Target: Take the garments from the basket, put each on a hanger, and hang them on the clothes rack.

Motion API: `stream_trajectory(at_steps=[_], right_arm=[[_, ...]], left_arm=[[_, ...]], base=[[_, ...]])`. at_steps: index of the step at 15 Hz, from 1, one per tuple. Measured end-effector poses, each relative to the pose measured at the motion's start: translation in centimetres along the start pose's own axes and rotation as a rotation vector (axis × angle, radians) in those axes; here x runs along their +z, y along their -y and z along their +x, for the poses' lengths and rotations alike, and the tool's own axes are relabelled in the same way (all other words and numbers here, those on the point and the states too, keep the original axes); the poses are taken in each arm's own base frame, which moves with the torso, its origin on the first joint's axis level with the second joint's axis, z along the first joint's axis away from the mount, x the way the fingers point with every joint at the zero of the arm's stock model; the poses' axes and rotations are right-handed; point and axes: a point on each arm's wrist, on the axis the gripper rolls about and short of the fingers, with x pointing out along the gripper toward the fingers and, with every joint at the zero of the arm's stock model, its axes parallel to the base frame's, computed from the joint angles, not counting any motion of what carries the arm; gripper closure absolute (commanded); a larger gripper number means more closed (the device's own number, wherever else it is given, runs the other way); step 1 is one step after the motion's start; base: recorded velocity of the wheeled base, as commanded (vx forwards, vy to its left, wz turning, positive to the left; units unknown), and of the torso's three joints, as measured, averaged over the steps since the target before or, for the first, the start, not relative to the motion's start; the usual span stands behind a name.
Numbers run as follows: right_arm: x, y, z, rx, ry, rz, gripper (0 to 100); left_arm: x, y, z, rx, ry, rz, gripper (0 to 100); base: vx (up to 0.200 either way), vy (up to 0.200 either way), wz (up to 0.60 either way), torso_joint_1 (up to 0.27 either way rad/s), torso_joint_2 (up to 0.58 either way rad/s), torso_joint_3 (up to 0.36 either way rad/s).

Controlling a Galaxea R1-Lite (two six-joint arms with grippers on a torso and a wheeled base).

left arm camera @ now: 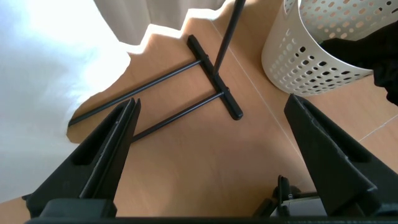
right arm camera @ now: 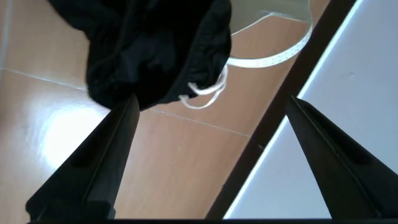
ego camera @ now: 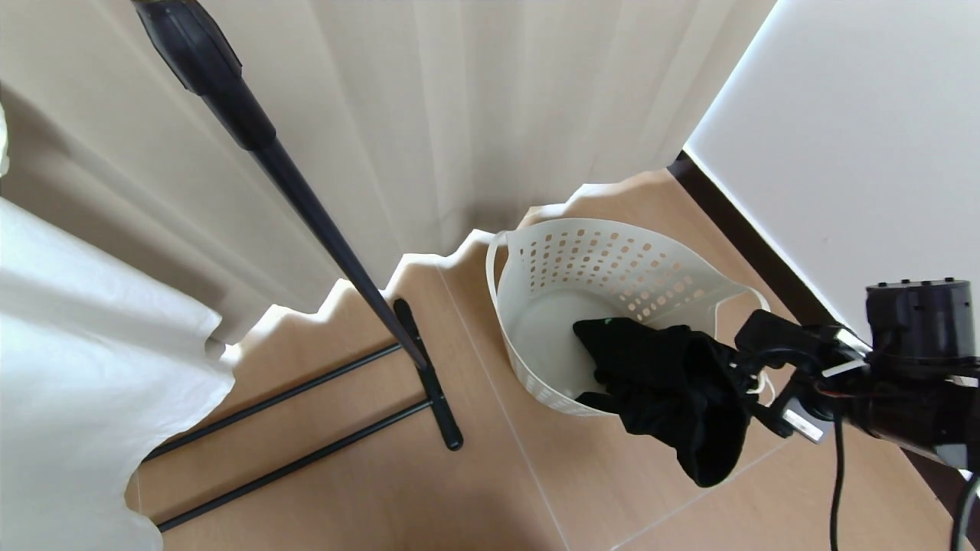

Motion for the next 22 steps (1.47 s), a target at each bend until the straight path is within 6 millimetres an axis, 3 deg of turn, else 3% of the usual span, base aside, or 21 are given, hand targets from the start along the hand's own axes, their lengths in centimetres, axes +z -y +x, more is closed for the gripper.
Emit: stream_trajectory(at_steps=[4,9,10,14,17,19,22], right_arm=[[2.2,-0.2,4.3,-0.094,0.035,0.007,0],[3.0,-0.2,6.9,-0.117,0.051,0.02,0],[3.2,-0.1,7.5,-0.137,0.064,0.03,100],[3.0,-0.3,8.9,-0.158,0.087,0.056,100],[2.7,-0.5,8.3,-0.149,0.146,0.143,100],[2.6,-0.3,6.5,-0.152,0.193,0.218,100],[3.8,1.2,0.0,-0.182,0.348,0.338,100]], left_arm=[[0.0,0.0,0.0,0.0,0.0,0.0,0],[0.0,0.0,0.0,0.0,0.0,-0.001,0],[0.0,0.0,0.0,0.0,0.0,-0.001,0],[0.0,0.0,0.0,0.0,0.0,-0.001,0],[0.0,0.0,0.0,0.0,0.0,-0.001,0],[0.0,0.0,0.0,0.0,0.0,-0.001,0],[0.0,0.0,0.0,0.0,0.0,0.0,0]], base=[[0.0,0.0,0.0,0.0,0.0,0.0],[0.0,0.0,0.0,0.0,0.0,0.0],[0.0,0.0,0.0,0.0,0.0,0.0],[0.0,0.0,0.0,0.0,0.0,0.0],[0.0,0.0,0.0,0.0,0.0,0.0],[0.0,0.0,0.0,0.0,0.0,0.0],[0.0,0.0,0.0,0.0,0.0,0.0]])
